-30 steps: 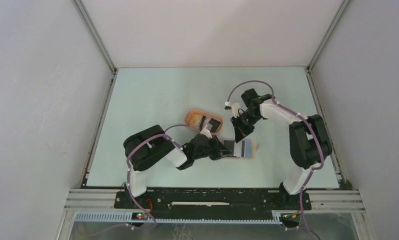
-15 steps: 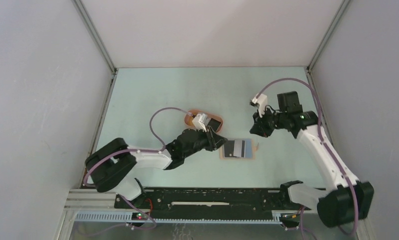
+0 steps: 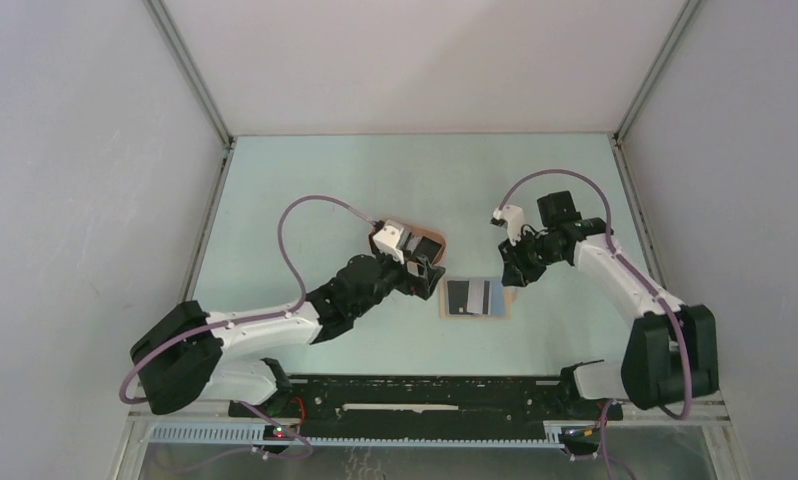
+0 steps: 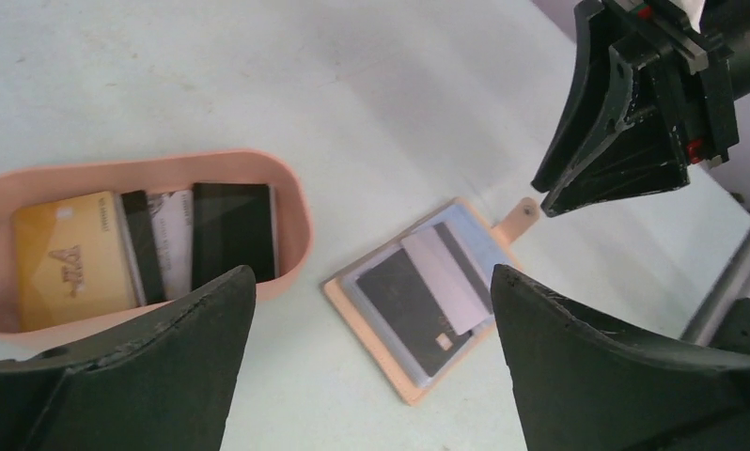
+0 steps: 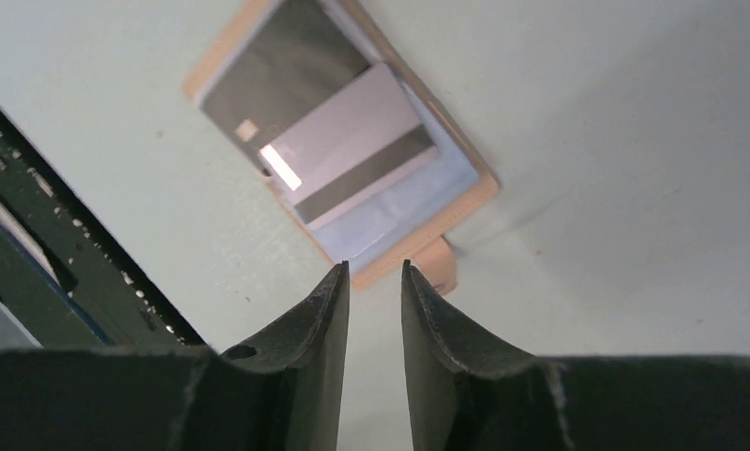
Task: Put the credit cards into the card holder
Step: Turn over the card slot in the card holder.
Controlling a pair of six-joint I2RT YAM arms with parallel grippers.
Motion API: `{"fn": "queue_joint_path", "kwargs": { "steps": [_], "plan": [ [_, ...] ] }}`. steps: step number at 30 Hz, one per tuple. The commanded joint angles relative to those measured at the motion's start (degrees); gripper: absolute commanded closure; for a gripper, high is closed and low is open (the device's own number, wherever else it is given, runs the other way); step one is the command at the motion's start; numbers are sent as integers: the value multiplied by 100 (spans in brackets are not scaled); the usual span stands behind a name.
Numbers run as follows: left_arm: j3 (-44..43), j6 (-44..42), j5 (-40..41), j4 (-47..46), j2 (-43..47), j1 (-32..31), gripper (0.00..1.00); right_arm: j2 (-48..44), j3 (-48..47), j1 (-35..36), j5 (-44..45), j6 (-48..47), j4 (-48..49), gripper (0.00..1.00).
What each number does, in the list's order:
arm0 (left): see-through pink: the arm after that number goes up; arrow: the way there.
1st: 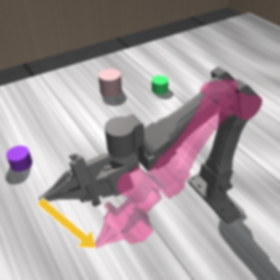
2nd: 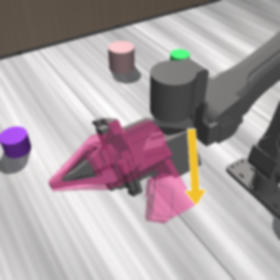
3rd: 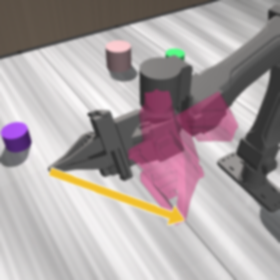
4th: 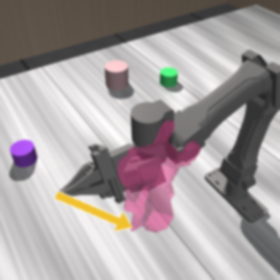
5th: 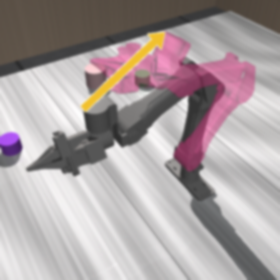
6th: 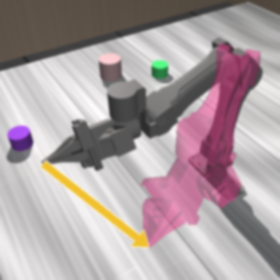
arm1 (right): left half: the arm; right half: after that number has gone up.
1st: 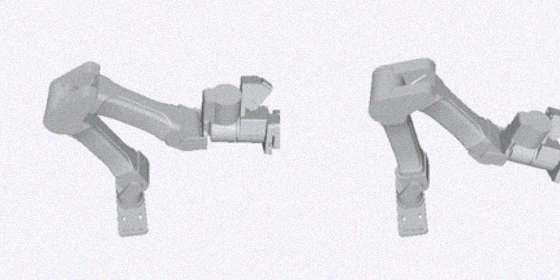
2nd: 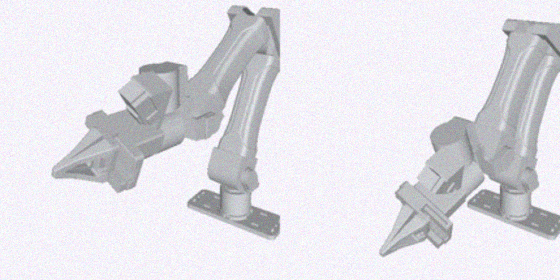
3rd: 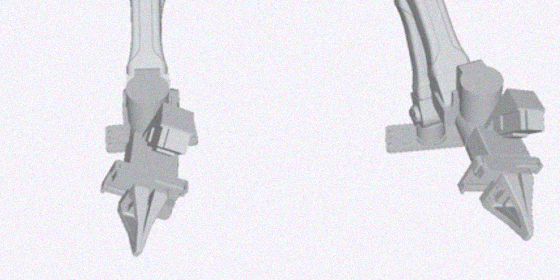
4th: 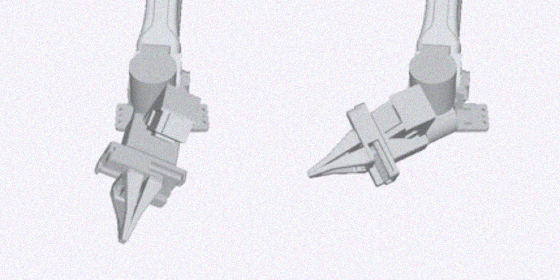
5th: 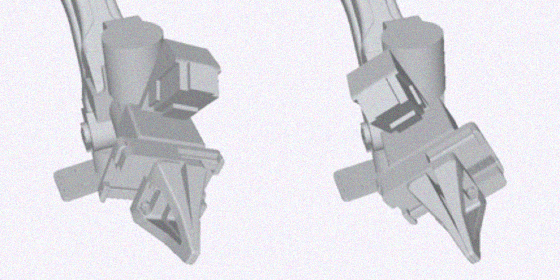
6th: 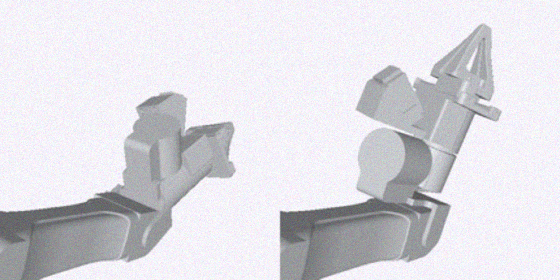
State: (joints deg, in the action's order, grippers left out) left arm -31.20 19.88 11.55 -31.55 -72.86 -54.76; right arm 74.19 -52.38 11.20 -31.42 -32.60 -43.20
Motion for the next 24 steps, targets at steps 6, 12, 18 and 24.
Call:
{"fn": "queue_joint_path", "kwargs": {
  "steps": [6,12,18,24],
  "plan": [
    [-91,1125,-1271,-215,-229,384,9,1107,-487,-264,517,678,-186,56],
    [-466,2140,-1868,-604,-1234,131,24,1698,-642,-329,459,713,-343,56],
    [-822,2689,-1698,-471,-2003,48,28,2156,-756,-338,390,686,-470,58],
    [-1182,2839,-1798,-379,-2482,-53,29,2408,-791,-338,441,676,-500,62]
  ]
}}
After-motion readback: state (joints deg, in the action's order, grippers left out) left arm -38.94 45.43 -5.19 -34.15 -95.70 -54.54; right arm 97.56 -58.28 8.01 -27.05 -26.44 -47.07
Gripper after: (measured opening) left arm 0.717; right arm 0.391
